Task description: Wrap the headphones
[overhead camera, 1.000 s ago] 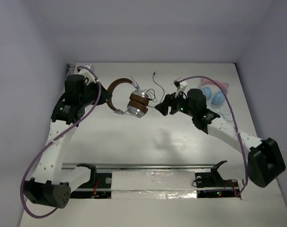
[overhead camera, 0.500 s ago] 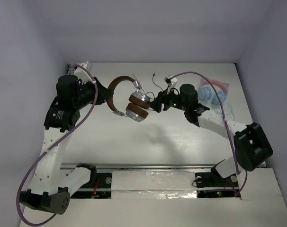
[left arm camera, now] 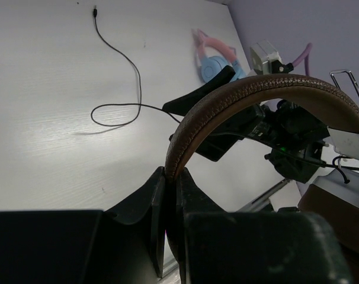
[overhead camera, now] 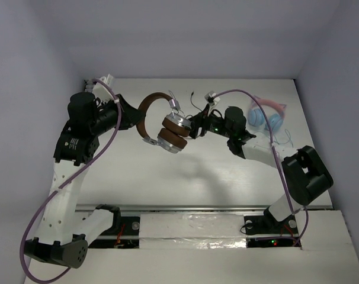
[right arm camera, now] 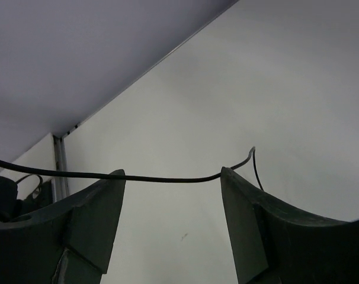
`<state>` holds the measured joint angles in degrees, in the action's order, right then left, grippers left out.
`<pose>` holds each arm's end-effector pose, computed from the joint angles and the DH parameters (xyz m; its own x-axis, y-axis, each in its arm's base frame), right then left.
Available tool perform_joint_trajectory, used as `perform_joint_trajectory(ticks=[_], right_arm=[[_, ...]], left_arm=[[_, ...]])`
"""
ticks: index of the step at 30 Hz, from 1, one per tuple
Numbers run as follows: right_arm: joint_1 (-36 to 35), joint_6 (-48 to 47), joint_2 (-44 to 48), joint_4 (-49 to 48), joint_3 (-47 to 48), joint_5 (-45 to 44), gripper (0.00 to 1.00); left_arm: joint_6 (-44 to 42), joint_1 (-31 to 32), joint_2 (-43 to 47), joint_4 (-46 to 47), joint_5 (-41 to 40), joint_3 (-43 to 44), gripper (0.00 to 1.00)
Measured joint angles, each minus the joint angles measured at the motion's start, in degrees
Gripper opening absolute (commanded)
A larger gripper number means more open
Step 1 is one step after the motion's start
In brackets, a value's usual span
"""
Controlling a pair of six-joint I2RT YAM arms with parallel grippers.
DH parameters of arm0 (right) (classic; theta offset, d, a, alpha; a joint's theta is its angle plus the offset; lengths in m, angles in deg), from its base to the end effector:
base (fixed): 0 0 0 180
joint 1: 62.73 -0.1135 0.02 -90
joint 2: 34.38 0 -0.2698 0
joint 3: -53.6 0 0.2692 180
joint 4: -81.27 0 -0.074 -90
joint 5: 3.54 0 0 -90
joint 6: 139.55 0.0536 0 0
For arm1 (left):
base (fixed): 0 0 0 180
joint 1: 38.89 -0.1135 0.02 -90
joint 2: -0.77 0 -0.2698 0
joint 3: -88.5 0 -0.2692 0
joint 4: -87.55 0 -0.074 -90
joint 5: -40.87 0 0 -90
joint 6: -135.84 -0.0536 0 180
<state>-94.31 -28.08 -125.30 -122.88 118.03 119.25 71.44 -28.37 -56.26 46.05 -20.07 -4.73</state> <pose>0.3121 0.2259 0.2583 -0.3622 0.1385 -0.9217 -0.8260 0.4106 0.3863 0.2167 -0.0667 0.4488 -0.4517 -0.3003 -0.8401 0.4790 0.7128 -0.5123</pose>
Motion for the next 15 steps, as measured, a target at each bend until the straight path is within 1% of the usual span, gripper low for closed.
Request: perform_joint_trajectory(ticks=[3,8,13,15], right_arm=[[0.00,1.51,0.00,-3.08,-0.59,-0.68,0.73],[-0.52,3.50,-1.20,-8.37,-0.81,-1.75,0.77],[-2.10,3.13,0.26,-9.07,-2.91,-5.42,0.83],[-2.40,2.40,1.86,-8.83,-3.72,-7.02,0.83]], left_arm=[[0.68,0.00,0.02,0.28,0.92,1.16,0.00],[1.51,0.00,0.39,0.63,1.99,1.81,0.00],[1.68,0.00,0.81,0.59,1.99,1.81,0.00],[1.77,0.00,0.90,0.59,2.03,1.81,0.00]])
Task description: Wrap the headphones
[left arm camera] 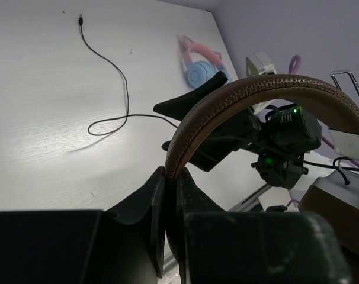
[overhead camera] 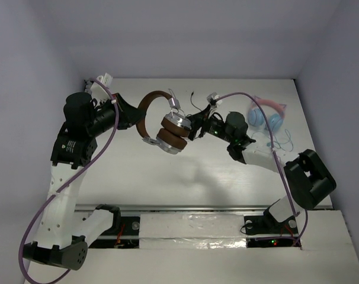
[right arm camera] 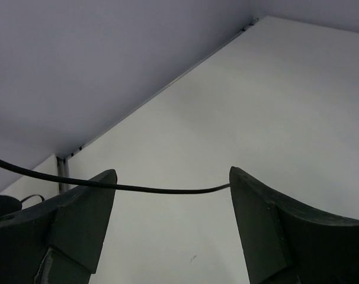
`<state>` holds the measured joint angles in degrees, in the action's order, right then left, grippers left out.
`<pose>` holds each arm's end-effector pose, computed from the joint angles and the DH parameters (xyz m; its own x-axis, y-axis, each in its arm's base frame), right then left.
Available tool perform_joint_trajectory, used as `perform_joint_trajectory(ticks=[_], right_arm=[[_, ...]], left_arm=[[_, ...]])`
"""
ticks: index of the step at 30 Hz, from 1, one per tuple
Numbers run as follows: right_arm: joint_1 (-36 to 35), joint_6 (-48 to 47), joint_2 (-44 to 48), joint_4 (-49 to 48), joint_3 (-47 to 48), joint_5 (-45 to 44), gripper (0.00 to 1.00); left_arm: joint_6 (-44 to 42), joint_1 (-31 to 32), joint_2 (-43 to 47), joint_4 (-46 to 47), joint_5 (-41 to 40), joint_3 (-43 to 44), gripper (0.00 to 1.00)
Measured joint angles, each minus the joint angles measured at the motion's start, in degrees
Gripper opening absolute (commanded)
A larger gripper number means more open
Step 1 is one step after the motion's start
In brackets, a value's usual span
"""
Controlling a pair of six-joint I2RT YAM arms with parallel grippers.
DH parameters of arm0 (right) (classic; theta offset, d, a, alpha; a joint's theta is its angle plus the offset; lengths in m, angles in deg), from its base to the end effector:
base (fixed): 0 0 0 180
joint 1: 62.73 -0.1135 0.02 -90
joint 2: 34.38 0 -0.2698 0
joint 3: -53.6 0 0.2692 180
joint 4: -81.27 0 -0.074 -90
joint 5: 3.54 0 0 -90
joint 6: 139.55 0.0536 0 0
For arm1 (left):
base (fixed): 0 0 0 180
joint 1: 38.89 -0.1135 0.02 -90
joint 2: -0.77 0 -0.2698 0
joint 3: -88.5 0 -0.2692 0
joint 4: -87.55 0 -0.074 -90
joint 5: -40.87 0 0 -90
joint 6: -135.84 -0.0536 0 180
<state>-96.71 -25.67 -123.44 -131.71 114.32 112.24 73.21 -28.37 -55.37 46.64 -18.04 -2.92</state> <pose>0.2974 0.2286 0.2654 -0.2879 0.2455 -0.9256 -0.8160 0.4429 0.3713 0.2068 -0.0666 0.4643 -0.4313 -0.3203 -0.8434 0.5182 0.6773 -0.5223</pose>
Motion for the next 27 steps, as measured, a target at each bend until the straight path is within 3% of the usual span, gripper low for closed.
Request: perform_joint_trajectory(ticks=[6,9,12,15,16,19,27], right_arm=[[-0.68,0.90,0.63,-5.27,-0.44,-3.37,0.82],[-1.40,1.70,-0.81,-7.56,-0.44,-4.50,0.76],[-1.77,2.95,-2.51,-9.14,-0.42,-4.57,0.68],[-1.95,4.50,-4.04,-11.13,-0.44,-4.33,0.51],[-2.01,4.94,-4.37,-11.72,-0.44,-4.13,0.38],[-2.12,6.47,-5.16,-13.46,-0.46,-2.80,0.24],[-4.15,9.38,-4.04,-14.51,-4.59,-1.42,0.08]], left_arm=[[0.83,0.00,0.83,0.00,0.66,0.00,0.00],[1.18,0.00,1.53,-0.11,1.05,0.13,0.00],[1.25,0.00,1.70,-0.22,1.46,1.09,0.00],[1.66,0.00,1.73,-0.04,1.99,1.90,0.00],[1.86,0.00,1.73,0.09,2.21,1.97,0.00],[2.58,0.00,1.73,0.81,2.73,1.97,0.00],[7.78,0.00,2.19,10.69,2.23,-3.30,0.00]])
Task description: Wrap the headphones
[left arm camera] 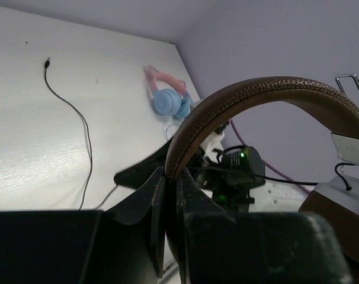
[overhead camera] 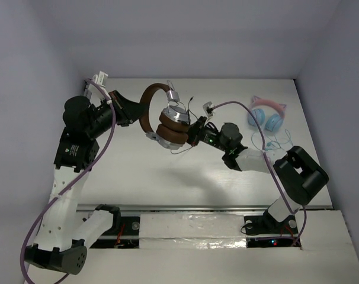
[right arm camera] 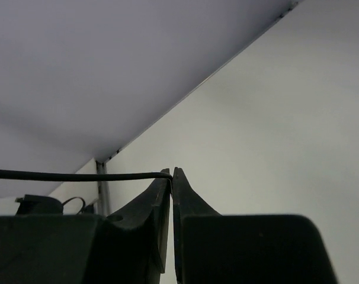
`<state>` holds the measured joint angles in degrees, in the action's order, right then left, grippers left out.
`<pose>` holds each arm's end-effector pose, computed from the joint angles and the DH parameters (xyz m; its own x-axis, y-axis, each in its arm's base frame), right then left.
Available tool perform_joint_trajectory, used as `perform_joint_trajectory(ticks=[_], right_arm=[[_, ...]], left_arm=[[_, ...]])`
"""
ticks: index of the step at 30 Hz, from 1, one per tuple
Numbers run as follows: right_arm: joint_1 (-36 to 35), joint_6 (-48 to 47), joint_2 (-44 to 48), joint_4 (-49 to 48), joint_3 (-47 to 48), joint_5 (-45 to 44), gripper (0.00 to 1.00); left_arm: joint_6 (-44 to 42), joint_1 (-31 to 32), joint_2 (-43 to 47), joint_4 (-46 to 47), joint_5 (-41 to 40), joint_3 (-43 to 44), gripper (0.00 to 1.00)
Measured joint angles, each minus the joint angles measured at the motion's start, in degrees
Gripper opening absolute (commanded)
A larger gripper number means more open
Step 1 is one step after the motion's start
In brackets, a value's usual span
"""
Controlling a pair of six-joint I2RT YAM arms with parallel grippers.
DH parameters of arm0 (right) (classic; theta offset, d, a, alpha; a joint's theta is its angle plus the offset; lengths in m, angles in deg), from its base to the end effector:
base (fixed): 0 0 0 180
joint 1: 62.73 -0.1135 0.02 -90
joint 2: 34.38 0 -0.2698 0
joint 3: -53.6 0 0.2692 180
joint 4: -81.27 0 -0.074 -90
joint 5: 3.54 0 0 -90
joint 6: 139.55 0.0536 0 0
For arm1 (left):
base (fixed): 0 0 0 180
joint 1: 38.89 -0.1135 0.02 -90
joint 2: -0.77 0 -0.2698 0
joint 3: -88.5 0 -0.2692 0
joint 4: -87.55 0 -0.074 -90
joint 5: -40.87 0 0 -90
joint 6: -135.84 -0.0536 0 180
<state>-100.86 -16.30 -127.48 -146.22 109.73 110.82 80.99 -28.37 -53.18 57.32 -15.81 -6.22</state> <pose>0.2777 0.2461 0.2434 -0.3632 0.3499 -0.8635 -0.8159 0.3281 0.4761 0.2010 -0.0673 0.4739 -0.3833 -0.4181 -0.8236 0.5771 0.5877 -0.5670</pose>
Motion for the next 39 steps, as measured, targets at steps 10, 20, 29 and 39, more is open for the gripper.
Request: perform_joint_trajectory(ticks=[10,20,29,39], right_arm=[[-13.49,0.87,5.55,19.08,-0.09,-10.58,0.02],[-25.97,2.86,8.90,39.45,0.98,-24.65,0.01],[-30.14,6.12,16.22,45.09,-1.31,-31.95,0.01],[-34.10,5.99,19.74,54.21,-0.04,-33.70,0.00]], left_arm=[[12.37,3.08,0.90,17.18,-16.74,-19.52,0.00],[14.29,13.73,1.68,22.84,-45.16,-29.27,0.00],[13.51,14.27,1.20,24.35,-56.85,-30.86,0.00],[8.00,22.73,-1.22,22.93,-69.61,-31.56,0.00]])
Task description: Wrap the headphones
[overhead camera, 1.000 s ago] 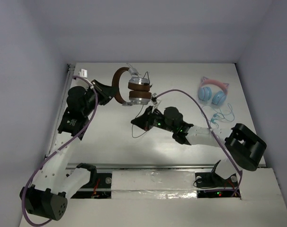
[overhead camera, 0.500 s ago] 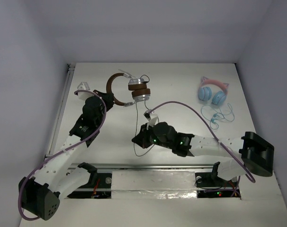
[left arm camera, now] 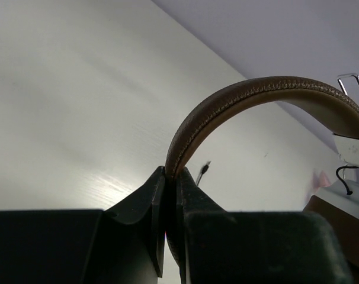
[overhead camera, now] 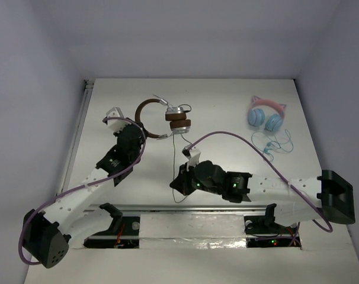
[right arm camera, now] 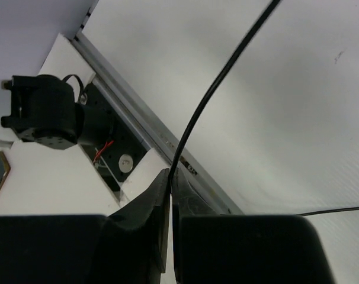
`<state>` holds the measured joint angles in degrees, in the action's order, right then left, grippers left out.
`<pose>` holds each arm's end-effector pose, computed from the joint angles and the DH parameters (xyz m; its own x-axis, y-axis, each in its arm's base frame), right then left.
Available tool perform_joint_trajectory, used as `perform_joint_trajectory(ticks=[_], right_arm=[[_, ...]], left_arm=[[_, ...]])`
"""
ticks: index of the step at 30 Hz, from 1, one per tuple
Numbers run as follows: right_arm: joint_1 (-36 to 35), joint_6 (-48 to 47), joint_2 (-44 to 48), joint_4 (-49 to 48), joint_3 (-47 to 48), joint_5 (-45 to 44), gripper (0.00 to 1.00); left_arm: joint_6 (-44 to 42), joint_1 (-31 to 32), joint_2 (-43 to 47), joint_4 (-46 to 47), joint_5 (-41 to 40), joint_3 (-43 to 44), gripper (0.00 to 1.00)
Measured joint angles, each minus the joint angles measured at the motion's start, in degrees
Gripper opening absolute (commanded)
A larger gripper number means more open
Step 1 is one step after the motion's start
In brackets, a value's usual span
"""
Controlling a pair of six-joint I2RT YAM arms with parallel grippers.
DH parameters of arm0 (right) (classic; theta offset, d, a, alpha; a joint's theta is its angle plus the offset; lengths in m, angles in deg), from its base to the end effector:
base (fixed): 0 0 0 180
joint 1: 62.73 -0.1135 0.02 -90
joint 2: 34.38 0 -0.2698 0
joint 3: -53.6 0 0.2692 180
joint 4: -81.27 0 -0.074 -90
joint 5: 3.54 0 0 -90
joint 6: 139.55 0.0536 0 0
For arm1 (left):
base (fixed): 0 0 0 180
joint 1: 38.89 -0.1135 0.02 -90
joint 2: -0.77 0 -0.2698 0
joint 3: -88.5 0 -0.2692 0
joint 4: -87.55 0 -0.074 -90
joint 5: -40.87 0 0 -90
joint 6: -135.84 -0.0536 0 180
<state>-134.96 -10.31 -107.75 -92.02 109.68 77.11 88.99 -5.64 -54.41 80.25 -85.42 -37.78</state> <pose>0.1047 0.2980 0.2404 -0.6619 -0.0201 -0.7493 -0.6141 0.5877 0.5267 0.2272 -0.1110 0.3103 -0.0606 -0.6194 -0.7827 -0.1216 0.7829 -0.6102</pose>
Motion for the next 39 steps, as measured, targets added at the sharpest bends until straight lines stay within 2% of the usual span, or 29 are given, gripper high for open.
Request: perform_joint_trajectory(ticks=[11,18,29,39], right_arm=[[-1.11,-4.42,2.21,18.78,11.32,0.63,0.00],[-1.36,-6.97,1.73,29.59,16.33,-4.09,0.00],[-1.36,-8.57,1.81,41.81,21.79,-16.74,0.00],[-1.31,-10.60,0.42,48.19,24.85,-28.85,0.00]], left_arm=[[-1.31,15.82,-4.09,-6.69,-13.68,-5.68,0.00],[-0.24,25.22,-5.84,-13.09,-17.49,-5.68,0.00],[2.43,29.00,-5.99,-24.04,-19.82,-4.46,0.00],[0.28,29.68,-3.67,-26.71,-14.71,-3.13,0.00]])
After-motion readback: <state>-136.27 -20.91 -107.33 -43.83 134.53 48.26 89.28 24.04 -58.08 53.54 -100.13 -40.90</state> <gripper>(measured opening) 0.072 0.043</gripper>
